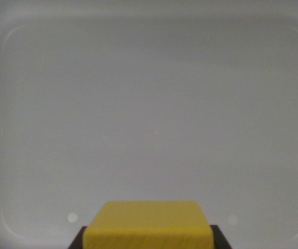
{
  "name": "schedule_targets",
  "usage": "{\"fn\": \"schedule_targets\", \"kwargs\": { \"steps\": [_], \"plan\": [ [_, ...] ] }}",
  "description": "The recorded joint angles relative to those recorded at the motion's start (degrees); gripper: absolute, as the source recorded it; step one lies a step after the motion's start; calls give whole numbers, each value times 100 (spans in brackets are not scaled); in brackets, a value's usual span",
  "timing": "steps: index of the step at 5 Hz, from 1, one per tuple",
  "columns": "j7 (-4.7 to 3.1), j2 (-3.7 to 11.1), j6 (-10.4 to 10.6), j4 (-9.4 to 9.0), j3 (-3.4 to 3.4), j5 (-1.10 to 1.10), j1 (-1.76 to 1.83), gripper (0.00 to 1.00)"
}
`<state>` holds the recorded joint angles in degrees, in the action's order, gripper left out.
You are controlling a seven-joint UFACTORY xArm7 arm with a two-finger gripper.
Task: Pick yellow cube
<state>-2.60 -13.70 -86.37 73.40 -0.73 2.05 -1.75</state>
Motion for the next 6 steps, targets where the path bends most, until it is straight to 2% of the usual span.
{"fn": "schedule_targets", "kwargs": {
  "steps": [1, 6],
  "plan": [
    [5, -45, -127, 82, 1, -3, 0, 100],
    [11, -106, -302, 196, 3, -8, -1, 100]
  ]
}}
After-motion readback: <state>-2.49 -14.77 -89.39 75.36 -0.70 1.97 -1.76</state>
